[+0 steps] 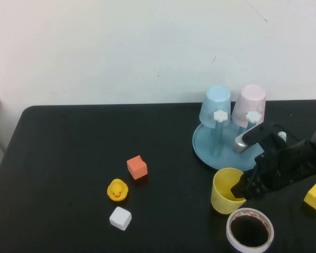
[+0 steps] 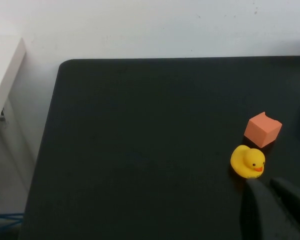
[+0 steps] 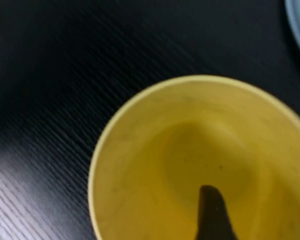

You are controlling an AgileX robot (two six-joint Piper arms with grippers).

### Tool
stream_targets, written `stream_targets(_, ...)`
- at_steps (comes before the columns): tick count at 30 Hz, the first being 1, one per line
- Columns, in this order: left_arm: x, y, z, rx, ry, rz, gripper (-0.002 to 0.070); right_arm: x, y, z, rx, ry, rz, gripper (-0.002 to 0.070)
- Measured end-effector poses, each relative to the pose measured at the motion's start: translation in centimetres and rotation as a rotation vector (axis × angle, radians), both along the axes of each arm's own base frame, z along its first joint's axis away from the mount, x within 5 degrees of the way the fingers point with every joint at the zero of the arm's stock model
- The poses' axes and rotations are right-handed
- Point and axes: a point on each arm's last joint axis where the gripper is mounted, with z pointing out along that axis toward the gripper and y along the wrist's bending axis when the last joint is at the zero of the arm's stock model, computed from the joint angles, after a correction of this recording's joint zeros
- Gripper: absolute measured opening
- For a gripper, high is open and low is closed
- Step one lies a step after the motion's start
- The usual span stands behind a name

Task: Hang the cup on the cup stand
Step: Pick up the cup from the table, then adjust the cup with two arms

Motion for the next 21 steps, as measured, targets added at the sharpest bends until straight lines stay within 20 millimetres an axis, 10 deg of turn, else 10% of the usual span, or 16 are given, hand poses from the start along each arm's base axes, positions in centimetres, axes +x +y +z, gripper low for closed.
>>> stream_targets(12,0.1,-0.1,0.2,-0.026,-0.025,0.002,-0.0001,0.2,0.5,0.1,0.034,0.023,0.012,0.0022)
stream_targets(17,0.1,-0.8,0.8,-0.329,-0.032,0.005,0.0018,0.6,1.7,5.2,0.151,-0.060,0.062,0.0019)
stream_targets(21,0.0,-1.7,1.3,-0.647,0.000,-0.013,0.0186,-0.7,4.1,11.6,0.256,-0.239,0.188,0.0019)
